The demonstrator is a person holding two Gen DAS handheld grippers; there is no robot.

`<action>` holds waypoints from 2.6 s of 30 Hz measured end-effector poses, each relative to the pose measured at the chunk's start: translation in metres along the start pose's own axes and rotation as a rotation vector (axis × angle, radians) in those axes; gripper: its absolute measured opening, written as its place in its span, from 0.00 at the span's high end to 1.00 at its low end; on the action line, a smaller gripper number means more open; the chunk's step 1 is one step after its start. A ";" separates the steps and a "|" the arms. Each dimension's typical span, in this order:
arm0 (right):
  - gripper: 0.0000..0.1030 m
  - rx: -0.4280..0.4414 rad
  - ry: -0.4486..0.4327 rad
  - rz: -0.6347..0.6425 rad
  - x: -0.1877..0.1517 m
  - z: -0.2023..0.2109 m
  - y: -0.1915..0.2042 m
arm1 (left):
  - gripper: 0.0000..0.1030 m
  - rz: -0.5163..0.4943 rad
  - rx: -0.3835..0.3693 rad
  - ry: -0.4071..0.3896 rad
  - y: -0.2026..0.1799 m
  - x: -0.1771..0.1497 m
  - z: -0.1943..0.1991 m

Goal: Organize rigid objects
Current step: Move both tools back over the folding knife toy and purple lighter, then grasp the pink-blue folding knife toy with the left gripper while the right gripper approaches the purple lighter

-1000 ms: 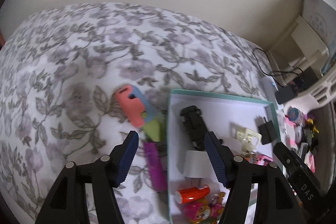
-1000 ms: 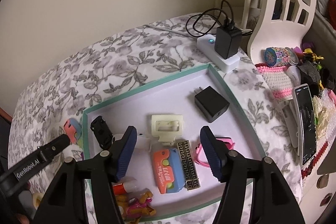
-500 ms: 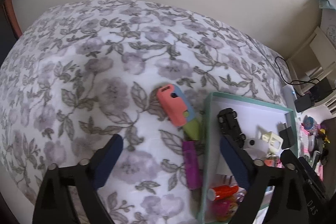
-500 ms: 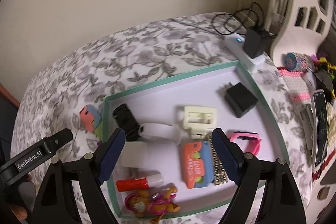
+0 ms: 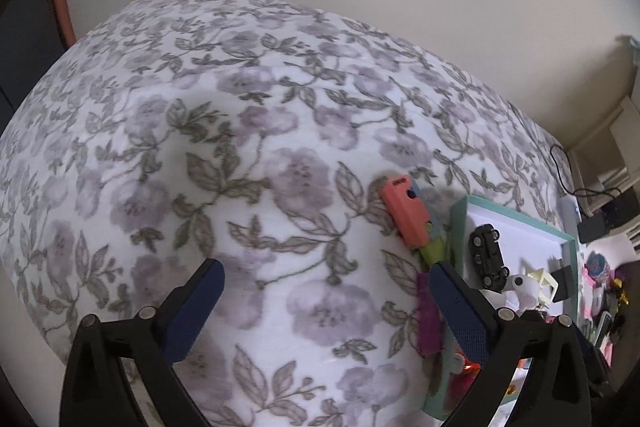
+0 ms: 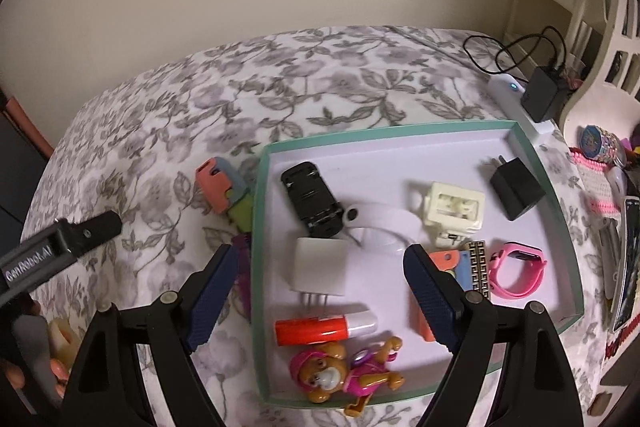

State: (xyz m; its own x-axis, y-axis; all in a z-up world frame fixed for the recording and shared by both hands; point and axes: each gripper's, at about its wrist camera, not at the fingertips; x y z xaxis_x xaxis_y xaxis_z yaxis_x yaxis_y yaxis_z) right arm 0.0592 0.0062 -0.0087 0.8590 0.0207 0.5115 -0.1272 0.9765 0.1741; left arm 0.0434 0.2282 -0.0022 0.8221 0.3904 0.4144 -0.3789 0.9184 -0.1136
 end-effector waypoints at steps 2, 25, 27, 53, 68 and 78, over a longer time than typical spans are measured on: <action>0.17 -0.002 0.001 0.011 -0.002 -0.001 0.005 | 0.00 0.010 0.001 -0.010 0.008 0.000 0.002; 0.17 0.001 0.090 -0.004 0.003 -0.037 0.010 | 0.00 -0.003 -0.064 0.058 -0.011 0.019 -0.051; 0.17 -0.011 0.086 -0.002 0.007 -0.040 0.009 | 0.00 -0.001 -0.075 0.073 -0.018 0.023 -0.060; 0.17 -0.139 0.070 -0.029 0.048 -0.075 -0.010 | 0.00 -0.156 0.019 0.085 -0.092 0.035 -0.128; 0.17 -0.136 0.066 -0.040 0.046 -0.065 -0.007 | 0.46 -0.199 -0.029 0.118 -0.096 0.031 -0.116; 0.17 -0.081 0.062 -0.012 0.038 -0.059 0.013 | 0.51 -0.166 -0.061 0.189 -0.064 0.024 -0.106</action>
State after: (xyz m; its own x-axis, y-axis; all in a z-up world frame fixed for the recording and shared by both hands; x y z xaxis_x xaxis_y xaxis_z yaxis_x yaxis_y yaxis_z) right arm 0.1190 0.0327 -0.0365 0.8896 0.0194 0.4564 -0.0782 0.9908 0.1102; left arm 0.1327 0.1860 -0.0809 0.9378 0.2339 0.2565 -0.2108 0.9708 -0.1145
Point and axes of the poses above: each gripper's, at about its wrist camera, not at the fingertips, and z roughly against the way its jaws point, y to its left, x to its top, and after that the axes turned 4 degrees about x, right-handed
